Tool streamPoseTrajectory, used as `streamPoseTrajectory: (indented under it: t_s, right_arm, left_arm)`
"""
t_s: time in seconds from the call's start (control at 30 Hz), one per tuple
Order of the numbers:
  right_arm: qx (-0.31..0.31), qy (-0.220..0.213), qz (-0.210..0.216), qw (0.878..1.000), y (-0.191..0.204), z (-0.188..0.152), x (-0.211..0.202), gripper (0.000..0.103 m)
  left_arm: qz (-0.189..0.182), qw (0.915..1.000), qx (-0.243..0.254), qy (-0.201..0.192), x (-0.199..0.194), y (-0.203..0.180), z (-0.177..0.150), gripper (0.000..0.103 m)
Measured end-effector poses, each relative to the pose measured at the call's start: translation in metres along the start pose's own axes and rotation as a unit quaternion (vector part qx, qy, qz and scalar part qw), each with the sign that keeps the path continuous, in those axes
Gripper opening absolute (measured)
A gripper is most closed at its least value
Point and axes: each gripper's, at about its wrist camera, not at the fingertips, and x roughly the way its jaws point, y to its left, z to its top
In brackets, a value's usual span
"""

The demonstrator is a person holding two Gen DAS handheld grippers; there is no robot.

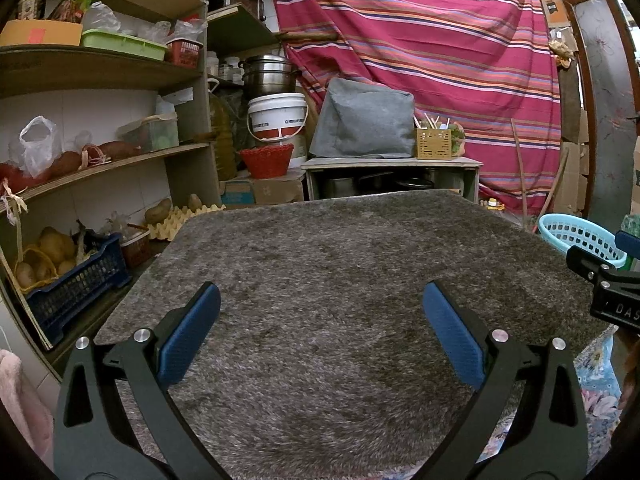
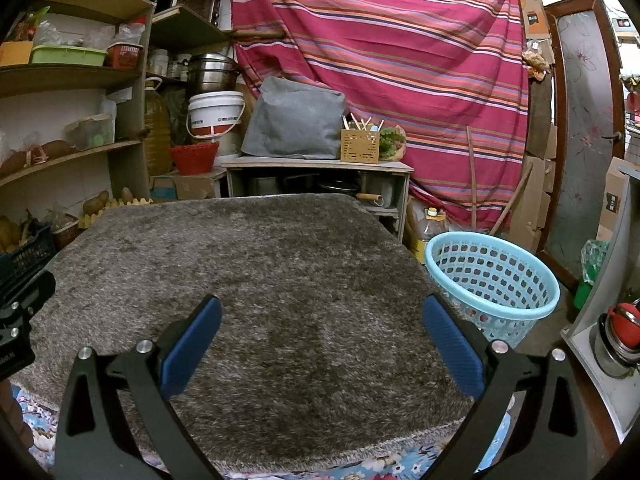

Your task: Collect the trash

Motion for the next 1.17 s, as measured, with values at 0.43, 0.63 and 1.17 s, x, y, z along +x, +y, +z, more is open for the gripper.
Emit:
streamPoseTrajectory:
  t_s: [0.43,0.63,1.17]
  right_arm:
    - [0.004,-0.002,0.000,1.000,-0.0015,0.0028,-0.0037,0.099]
    - [0.003,-0.001,0.000,1.000,-0.0022,0.0035,-0.0028,0.099]
    - [0.002,0.000,0.002,1.000,-0.0025,0.0045,-0.0024,0.099]
  left_arm:
    - [0.006,1.0000,-0.002,0.001,-0.0025,0.0012,-0.0015,0.098]
    - [0.010,0.9999,-0.001,0.001,-0.0043,0.0021,-0.0027,0.098]
    - [0.015,0.9999,-0.004,0.001,-0.0081,0.0026,-0.0016,0.098]
